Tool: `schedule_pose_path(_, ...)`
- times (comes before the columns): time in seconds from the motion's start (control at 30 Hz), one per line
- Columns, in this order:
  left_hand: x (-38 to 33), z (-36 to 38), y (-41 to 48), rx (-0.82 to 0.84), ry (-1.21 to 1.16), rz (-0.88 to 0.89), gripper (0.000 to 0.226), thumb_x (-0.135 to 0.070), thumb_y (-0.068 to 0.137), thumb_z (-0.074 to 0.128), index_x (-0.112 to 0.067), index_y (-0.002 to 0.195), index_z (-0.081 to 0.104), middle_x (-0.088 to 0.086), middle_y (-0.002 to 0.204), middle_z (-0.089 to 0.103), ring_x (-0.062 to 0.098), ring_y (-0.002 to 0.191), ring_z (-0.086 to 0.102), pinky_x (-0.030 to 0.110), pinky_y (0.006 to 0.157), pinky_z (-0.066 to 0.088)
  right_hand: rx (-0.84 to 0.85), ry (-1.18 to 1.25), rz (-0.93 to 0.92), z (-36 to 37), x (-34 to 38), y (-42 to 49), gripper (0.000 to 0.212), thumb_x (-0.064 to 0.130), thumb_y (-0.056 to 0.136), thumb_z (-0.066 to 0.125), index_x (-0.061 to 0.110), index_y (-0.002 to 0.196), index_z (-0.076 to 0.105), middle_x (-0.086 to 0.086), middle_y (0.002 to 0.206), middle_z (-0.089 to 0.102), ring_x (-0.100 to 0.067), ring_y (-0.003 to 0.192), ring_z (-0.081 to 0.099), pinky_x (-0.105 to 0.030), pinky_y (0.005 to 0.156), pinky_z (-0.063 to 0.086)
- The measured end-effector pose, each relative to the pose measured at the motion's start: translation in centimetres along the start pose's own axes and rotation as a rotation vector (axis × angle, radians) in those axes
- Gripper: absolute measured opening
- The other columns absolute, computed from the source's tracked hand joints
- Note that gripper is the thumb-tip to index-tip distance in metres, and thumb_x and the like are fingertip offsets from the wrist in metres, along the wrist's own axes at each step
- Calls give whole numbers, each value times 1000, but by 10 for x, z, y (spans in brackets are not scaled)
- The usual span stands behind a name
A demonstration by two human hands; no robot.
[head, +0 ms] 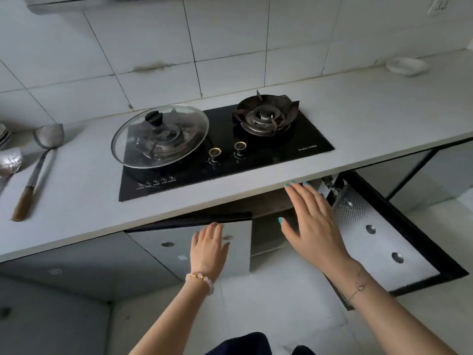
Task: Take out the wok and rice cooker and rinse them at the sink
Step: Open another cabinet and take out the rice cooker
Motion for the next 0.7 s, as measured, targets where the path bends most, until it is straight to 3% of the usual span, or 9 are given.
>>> schedule_pose_path(0.1, -12, -16, -2, -112, 11, 19, 49, -28, 77, 74, -10, 120, 60, 10, 122, 62, 30, 110, 61, 45, 96, 47, 30, 22, -33, 9, -15, 5, 61, 38, 87, 40, 8, 140, 41, -7, 141, 46, -26, 134, 38, -50, 103, 40)
schedule_pose_path(0.17, -21, -31, 1, -186, 15, 30, 46, -26, 73, 77, -9, 114, 64, 10, 116, 66, 31, 106, 63, 47, 92, 50, 35, 36, -41, 14, -24, 6, 60, 37, 88, 40, 7, 139, 42, -7, 140, 47, -26, 133, 39, -49, 103, 40)
schedule_pose_path(0.33, -54, -85, 11, -376, 20, 135, 42, -34, 88, 44, -11, 120, 59, 9, 124, 61, 30, 119, 55, 49, 102, 42, 29, 27, -17, 28, -64, 2, 58, 36, 90, 37, 4, 138, 44, -9, 137, 50, -26, 130, 44, -42, 105, 39)
schedule_pose_path(0.43, -83, -113, 18, -426, -25, 207, 45, -37, 89, 40, -11, 122, 57, 9, 127, 58, 31, 123, 51, 51, 104, 38, 31, -30, 18, 37, -106, -7, 55, 33, 88, 42, 2, 134, 48, -11, 133, 53, -27, 124, 48, -42, 102, 42)
schedule_pose_path(0.57, -125, -134, 29, -429, -9, 319, 48, -40, 89, 39, -12, 124, 57, 11, 129, 57, 31, 124, 50, 49, 107, 33, 155, -144, 255, 49, -181, -27, 64, 18, 72, 75, 2, 130, 53, -15, 131, 55, -32, 122, 50, -52, 95, 45)
schedule_pose_path(0.63, -144, -140, 34, -417, 3, 368, 49, -41, 90, 38, -12, 125, 56, 11, 131, 56, 31, 125, 48, 49, 108, 31, 265, -196, 440, 49, -216, -44, 69, 20, 76, 72, 6, 138, 44, -13, 142, 45, -31, 133, 39, -57, 102, 35)
schedule_pose_path(0.7, -159, -145, 38, -425, 8, 415, 50, -42, 91, 37, -12, 126, 54, 12, 132, 55, 31, 126, 47, 50, 108, 30, 415, -234, 561, 53, -244, -65, 75, 27, 86, 61, 11, 148, 24, -6, 154, 26, -26, 143, 20, -54, 110, 23)
Point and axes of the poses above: each hand's wrist, its own y-axis towards the middle knuckle, its own z-axis out of the palm, x = y × z, the point moved 5 cm from there along y, towards the middle knuckle
